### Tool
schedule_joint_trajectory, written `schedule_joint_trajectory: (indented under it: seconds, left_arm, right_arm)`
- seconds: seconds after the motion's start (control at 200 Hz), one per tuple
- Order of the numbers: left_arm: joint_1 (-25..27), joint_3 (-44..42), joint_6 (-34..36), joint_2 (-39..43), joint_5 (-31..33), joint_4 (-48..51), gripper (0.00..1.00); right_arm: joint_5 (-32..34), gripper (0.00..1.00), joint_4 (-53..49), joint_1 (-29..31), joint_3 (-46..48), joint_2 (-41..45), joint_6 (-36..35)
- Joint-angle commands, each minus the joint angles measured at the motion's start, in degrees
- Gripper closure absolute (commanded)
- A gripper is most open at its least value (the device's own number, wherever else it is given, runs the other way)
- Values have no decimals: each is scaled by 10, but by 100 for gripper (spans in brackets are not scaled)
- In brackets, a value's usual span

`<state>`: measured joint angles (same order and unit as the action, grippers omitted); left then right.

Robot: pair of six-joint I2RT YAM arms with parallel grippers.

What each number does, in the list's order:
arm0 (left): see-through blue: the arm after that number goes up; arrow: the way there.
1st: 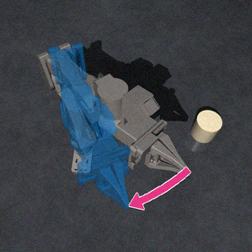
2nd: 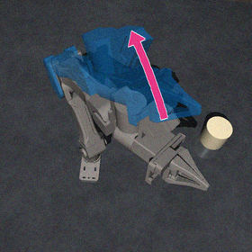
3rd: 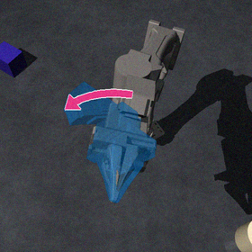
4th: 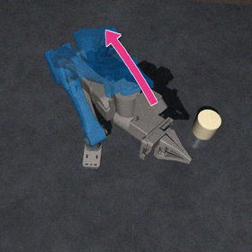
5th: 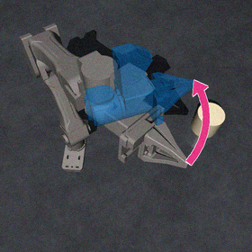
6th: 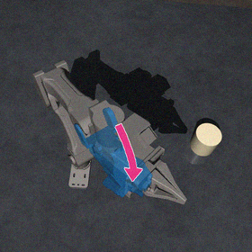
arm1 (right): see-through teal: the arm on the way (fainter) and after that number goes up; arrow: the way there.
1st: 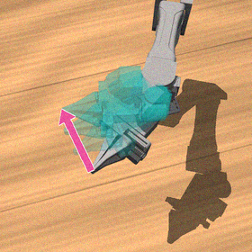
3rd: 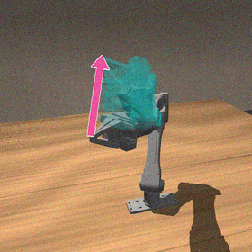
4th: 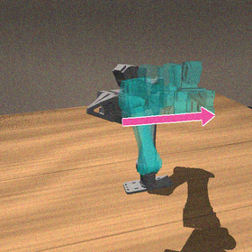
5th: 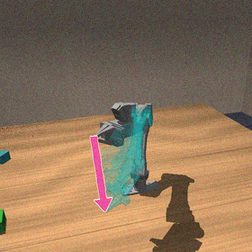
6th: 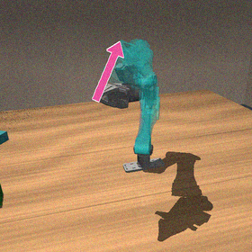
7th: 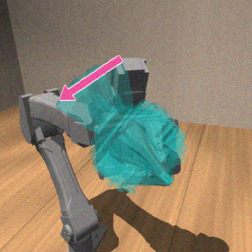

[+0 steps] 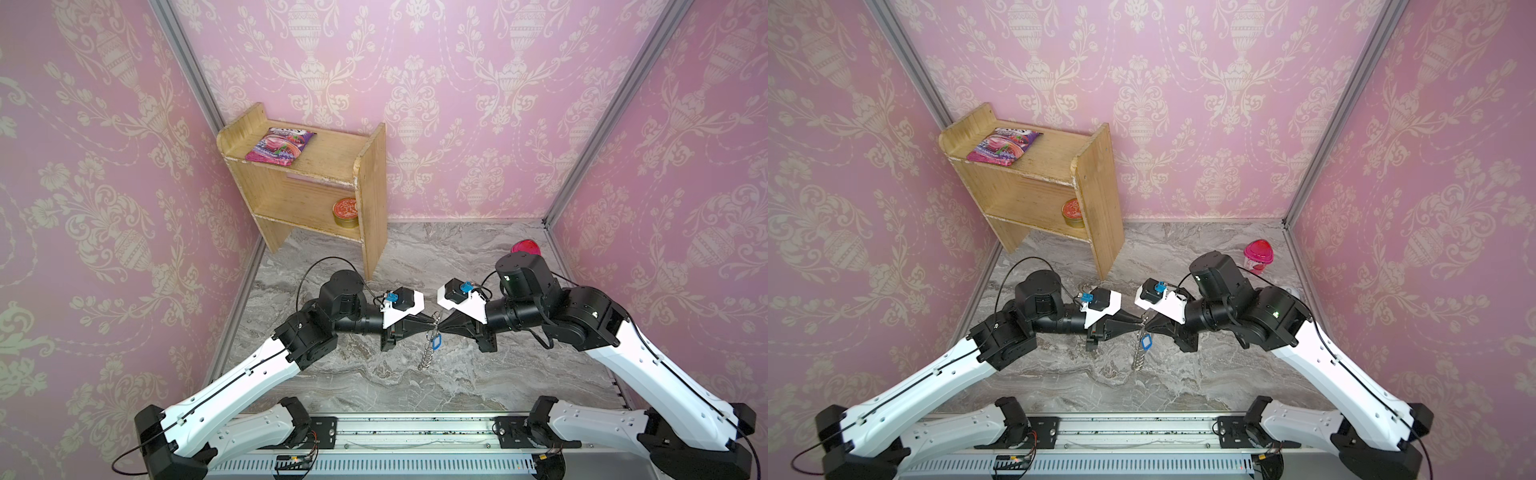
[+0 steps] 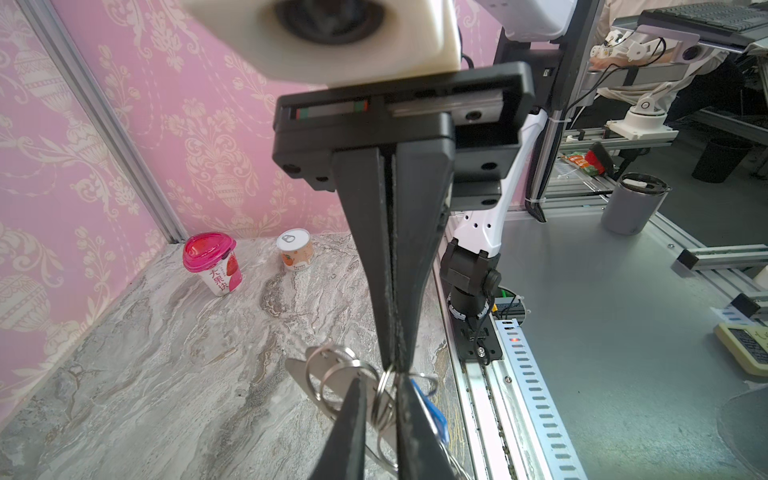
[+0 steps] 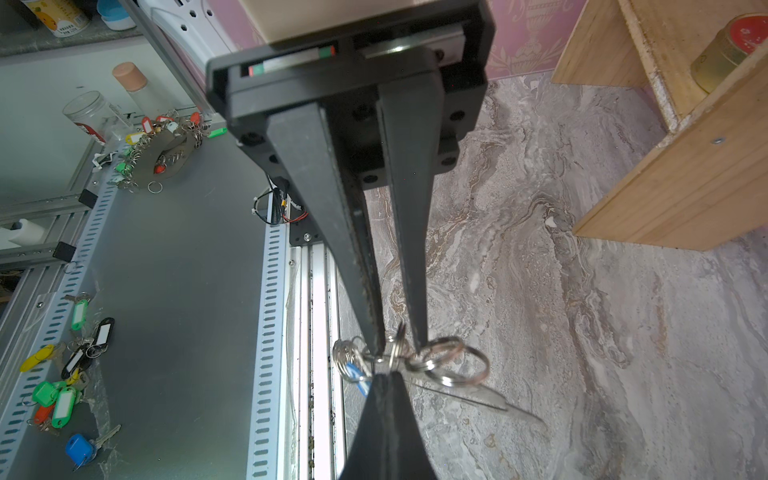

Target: Put the keys on the keyring

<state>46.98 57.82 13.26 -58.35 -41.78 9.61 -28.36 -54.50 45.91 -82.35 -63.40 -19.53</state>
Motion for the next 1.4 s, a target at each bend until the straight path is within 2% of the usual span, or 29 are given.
schedule_joint_trajectory:
  seconds: [0.0, 0.125, 0.355, 0.475, 0.57, 0.69, 0.811, 1.006, 1.266, 1.396]
  left_arm:
    - [-3, 11, -7, 0, -20, 13, 90]
    - [-3, 11, -6, 0, -23, 13, 100]
    - [-3, -8, -13, 11, -21, -26, 100]
    - [-3, -56, -40, 42, 22, -127, 100]
    - [-3, -96, -70, 62, 55, -212, 100]
    - [-3, -112, -95, 67, 81, -266, 100]
    - [-4, -126, -115, 68, 98, -318, 100]
    - [-3, -139, -139, 63, 109, -380, 100]
    - [-2, -155, -170, 48, 115, -467, 100]
    - [-1, -171, -176, 38, 115, -485, 100]
  right_arm:
    - [-10, 100, 15, 5, -12, 9, -5]
    - [-11, 100, 17, 6, -12, 8, -4]
    - [0, 100, 19, 6, -14, 8, 4]
    - [30, 70, 14, 6, -15, 18, 13]
    - [38, 64, 28, 3, -6, 33, 29]
    - [33, 59, 52, 1, 8, 46, 56]
    - [29, 57, 89, 2, 33, 59, 80]
    - [65, 58, 155, 5, 72, 79, 91]
    - [108, 60, 226, 13, 106, 120, 86]
    - [107, 60, 251, 18, 115, 127, 84]
